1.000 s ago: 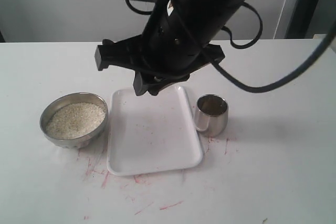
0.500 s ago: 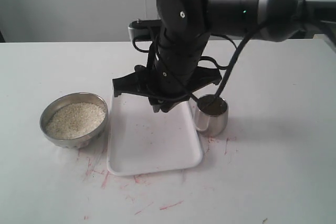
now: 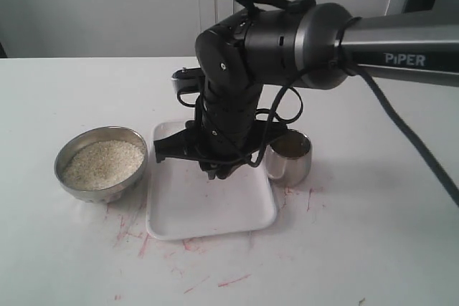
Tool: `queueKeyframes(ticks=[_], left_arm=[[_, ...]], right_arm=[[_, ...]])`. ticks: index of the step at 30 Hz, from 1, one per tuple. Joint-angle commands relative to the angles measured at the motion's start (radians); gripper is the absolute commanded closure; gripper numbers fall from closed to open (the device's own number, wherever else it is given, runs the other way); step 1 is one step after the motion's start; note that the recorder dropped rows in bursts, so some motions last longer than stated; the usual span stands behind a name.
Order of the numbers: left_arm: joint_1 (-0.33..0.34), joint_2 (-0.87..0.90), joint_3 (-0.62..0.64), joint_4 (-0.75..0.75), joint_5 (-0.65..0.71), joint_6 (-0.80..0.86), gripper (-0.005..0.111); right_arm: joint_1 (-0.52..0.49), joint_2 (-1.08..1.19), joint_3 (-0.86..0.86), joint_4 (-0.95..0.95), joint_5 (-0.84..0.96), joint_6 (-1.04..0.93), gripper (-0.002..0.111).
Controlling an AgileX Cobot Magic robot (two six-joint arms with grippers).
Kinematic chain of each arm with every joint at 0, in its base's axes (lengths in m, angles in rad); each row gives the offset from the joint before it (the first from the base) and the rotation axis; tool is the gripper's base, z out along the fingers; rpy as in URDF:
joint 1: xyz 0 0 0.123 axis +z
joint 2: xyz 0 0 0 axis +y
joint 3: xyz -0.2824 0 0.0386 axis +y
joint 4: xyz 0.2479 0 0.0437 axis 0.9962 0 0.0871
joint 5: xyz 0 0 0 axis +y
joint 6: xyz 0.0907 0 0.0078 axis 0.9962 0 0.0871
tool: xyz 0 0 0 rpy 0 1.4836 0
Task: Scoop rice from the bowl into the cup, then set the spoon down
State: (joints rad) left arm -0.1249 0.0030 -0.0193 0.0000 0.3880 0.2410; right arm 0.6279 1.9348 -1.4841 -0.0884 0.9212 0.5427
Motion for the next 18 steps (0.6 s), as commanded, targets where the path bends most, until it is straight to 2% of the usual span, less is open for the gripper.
queueKeyframes(ticks=[1,18], left_arm=[[-0.007,-0.003,0.009,0.000,0.039,-0.006,0.092],[-0.007,-0.003,0.009,0.000,0.039,-0.006,0.092]], right_arm=[[0.001,0.018,-0.004,-0.005,-0.026,0.003,0.108],[0.001,0.081,-0.004,-0.005,-0.099,-0.008,0.108]])
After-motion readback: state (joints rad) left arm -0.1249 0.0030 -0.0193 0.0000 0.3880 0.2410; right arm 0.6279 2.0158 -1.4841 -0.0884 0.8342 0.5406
